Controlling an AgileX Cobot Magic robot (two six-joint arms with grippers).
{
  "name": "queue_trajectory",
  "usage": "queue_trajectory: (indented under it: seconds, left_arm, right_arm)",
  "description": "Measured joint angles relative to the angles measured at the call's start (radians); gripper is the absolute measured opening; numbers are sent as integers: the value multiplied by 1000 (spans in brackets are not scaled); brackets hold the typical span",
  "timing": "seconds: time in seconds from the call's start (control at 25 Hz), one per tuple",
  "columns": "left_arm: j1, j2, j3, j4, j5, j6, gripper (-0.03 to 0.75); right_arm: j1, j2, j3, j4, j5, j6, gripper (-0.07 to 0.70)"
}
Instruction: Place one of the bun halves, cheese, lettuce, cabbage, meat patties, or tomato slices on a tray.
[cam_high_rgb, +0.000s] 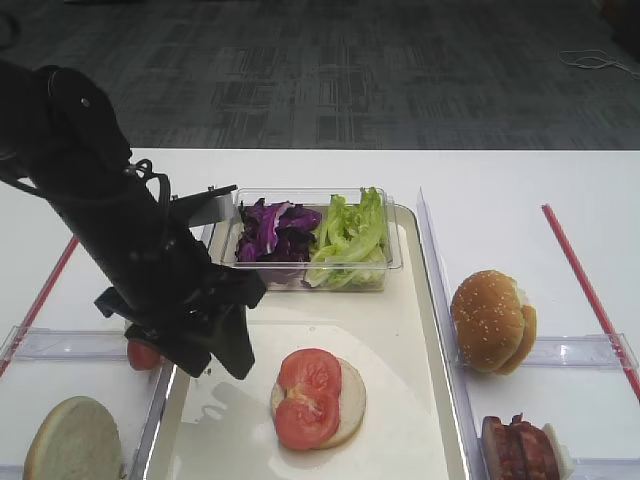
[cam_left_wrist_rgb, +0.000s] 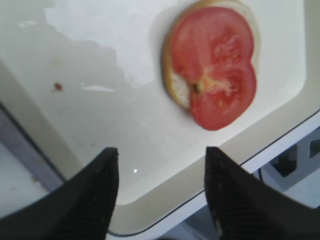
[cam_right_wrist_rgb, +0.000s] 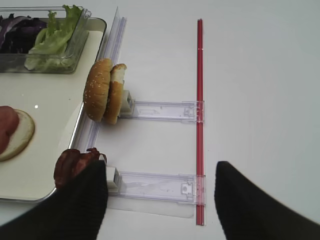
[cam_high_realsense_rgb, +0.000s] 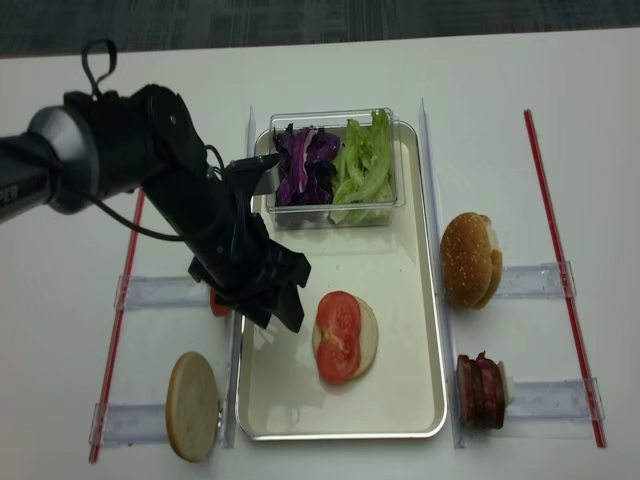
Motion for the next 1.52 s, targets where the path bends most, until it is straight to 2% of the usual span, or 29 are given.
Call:
queue_trajectory:
  seconds: [0.2,0.32,0.52,0.88,1.52]
  left_arm:
    - [0,0,-92,191,120,-113,399]
    - [0,0,-133,296,148,-179,399]
    - [0,0,-169,428,158,-264,399]
    - [16,0,-173,436,160,-266,399]
    - [270,0,-173,491,160,-243,399]
  right_arm:
    - [0,0,0,0,0,0,469]
    - [0,0,0,0,0,0,469]
    - [0,0,0,0,0,0,469]
    - [0,0,0,0,0,0,469]
    - [0,0,0,0,0,0,469]
